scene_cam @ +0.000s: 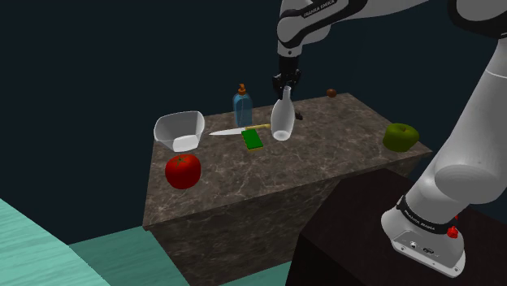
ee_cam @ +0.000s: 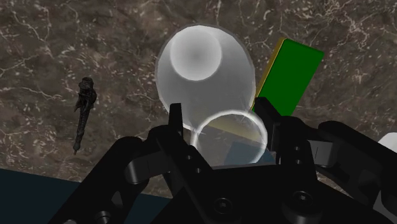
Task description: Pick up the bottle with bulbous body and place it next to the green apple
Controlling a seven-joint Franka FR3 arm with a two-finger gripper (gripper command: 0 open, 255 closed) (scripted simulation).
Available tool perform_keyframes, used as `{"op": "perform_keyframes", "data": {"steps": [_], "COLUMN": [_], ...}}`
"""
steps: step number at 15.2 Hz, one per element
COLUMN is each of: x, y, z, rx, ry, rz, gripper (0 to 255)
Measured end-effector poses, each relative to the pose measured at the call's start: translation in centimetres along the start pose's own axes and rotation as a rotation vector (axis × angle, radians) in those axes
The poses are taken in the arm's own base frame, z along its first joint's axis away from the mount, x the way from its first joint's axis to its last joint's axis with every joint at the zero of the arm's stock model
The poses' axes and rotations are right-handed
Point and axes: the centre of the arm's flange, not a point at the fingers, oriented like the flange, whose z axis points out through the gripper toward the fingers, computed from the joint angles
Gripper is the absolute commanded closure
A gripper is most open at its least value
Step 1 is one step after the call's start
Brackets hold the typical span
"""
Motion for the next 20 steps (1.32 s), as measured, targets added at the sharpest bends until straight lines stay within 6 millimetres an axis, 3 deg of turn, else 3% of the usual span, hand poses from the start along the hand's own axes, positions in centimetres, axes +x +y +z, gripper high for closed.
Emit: {"op": "perform_keyframes", "data": {"steps": [9,20], "x": [0.0,0.0], "y": [0.0,0.0], "z": [-0.2,-5.7], "rx": [0.000,0.000], "ry": [0.000,-0.001], "rz": [0.000,0.000], "gripper": [255,255]}}
